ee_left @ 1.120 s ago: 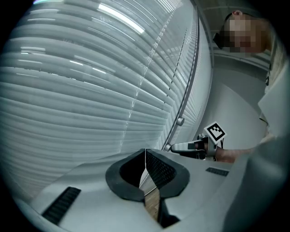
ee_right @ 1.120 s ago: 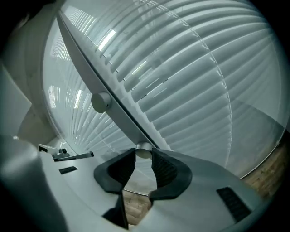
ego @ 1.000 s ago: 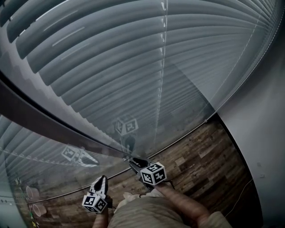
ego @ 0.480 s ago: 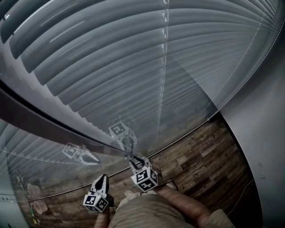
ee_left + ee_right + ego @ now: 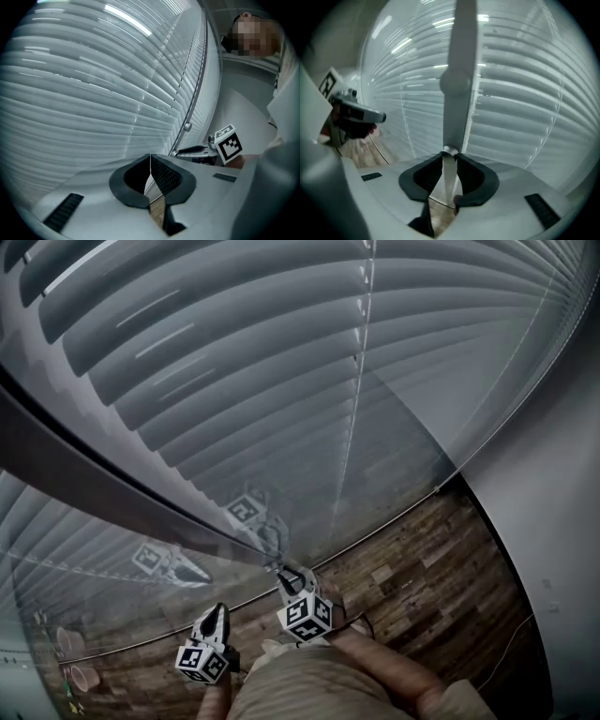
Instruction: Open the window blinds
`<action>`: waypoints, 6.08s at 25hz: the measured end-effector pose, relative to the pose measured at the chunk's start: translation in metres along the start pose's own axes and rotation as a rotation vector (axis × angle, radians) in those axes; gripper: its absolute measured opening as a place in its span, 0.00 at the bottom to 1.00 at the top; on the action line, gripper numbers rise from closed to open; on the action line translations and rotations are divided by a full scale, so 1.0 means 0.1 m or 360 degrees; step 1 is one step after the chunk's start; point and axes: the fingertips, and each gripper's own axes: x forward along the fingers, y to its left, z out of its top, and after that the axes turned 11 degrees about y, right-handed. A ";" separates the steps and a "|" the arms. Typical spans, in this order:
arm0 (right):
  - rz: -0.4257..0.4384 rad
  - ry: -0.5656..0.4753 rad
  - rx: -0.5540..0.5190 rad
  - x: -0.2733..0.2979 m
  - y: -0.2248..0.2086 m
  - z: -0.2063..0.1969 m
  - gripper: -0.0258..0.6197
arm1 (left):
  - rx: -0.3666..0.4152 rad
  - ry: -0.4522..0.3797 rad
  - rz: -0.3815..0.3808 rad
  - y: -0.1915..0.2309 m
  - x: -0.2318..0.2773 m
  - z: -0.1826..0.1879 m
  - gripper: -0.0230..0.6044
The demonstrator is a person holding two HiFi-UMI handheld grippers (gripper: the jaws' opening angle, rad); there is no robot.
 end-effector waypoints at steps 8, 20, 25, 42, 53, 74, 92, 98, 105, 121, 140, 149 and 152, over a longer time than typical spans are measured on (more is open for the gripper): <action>0.0500 -0.0218 0.0894 -0.03 -0.09 0.02 0.31 | -0.0003 0.0023 -0.0023 0.04 0.01 -0.02 0.06; 0.0630 -0.0153 0.1004 0.07 -0.09 0.04 0.24 | 0.0037 0.0031 -0.0049 0.04 0.00 0.03 0.06; 0.0572 -0.0152 0.0942 0.06 -0.11 0.04 0.24 | 0.0041 0.0028 -0.0038 0.07 -0.02 0.07 0.06; -0.0463 0.0205 -0.0316 0.07 0.01 0.05 0.24 | 0.0077 0.0052 -0.0078 0.02 -0.04 0.06 0.06; 0.0624 -0.0306 0.1102 0.03 0.01 -0.12 0.40 | 0.0084 0.0062 -0.0091 0.05 -0.13 0.05 0.06; 0.0244 -0.0111 0.0675 0.07 -0.05 0.00 0.24 | 0.0078 0.0063 -0.0062 0.00 -0.17 -0.03 0.06; 0.0308 -0.0156 0.0549 -0.04 0.04 -0.09 0.27 | 0.0075 0.0054 -0.0059 -0.02 -0.16 -0.04 0.06; 0.0674 -0.0324 0.1145 -0.08 -0.08 -0.04 0.30 | 0.0071 0.0059 -0.0061 -0.02 -0.15 -0.06 0.06; 0.0635 -0.0270 0.1220 0.00 -0.12 -0.05 0.23 | 0.0076 0.0061 -0.0059 -0.02 -0.16 -0.05 0.06; 0.0005 -0.0073 0.0292 0.00 0.00 0.01 0.21 | 0.0081 0.0080 -0.0065 -0.03 -0.12 -0.14 0.06; -0.0205 -0.0450 -0.0072 -0.82 0.02 0.48 0.23 | 0.0050 0.0022 -0.0055 -0.06 -0.26 -0.33 0.06; -0.0331 -0.0433 -0.0103 -0.83 0.21 0.61 0.23 | 0.0174 -0.0022 -0.0069 0.04 -0.53 -0.28 0.06; -0.0337 -0.0438 -0.0048 -0.73 0.11 0.57 0.23 | 0.0151 -0.0016 -0.0055 0.14 -0.47 -0.31 0.06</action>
